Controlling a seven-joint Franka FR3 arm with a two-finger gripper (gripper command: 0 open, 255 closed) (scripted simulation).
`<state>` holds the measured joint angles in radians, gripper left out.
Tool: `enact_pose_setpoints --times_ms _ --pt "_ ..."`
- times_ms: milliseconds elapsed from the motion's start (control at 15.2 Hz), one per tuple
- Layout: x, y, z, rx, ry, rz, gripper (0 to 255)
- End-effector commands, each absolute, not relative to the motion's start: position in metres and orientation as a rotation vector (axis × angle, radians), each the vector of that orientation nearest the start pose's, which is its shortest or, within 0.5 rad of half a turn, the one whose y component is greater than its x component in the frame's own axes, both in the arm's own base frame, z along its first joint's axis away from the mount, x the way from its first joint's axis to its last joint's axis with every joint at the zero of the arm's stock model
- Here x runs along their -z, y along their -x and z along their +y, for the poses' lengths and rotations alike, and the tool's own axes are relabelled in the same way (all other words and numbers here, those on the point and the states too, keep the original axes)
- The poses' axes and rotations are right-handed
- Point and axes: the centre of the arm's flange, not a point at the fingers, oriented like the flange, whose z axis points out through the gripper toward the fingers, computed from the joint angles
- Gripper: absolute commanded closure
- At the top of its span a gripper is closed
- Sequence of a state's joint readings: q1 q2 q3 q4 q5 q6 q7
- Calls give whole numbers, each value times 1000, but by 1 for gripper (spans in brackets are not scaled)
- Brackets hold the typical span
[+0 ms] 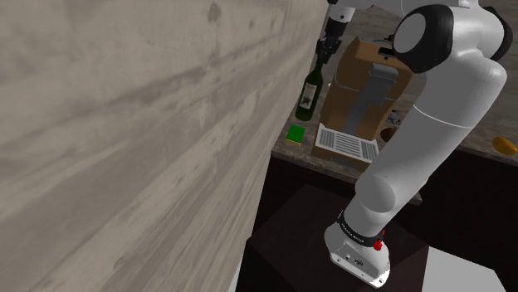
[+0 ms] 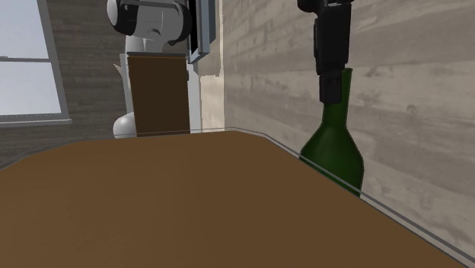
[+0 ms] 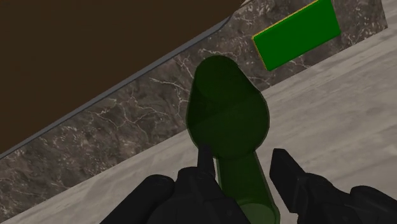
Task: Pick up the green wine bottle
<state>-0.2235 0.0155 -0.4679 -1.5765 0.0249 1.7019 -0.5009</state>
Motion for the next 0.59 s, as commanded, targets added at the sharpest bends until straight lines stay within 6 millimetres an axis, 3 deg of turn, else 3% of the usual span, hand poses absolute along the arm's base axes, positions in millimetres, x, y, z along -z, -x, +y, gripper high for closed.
enact_pose_setpoints --times_ms 0,396,528 --pt "-637 -444 -361 163 3171 305 255" --pt "-669 -444 -361 163 3171 305 255" --pt "-669 -444 -361 163 3171 305 255"
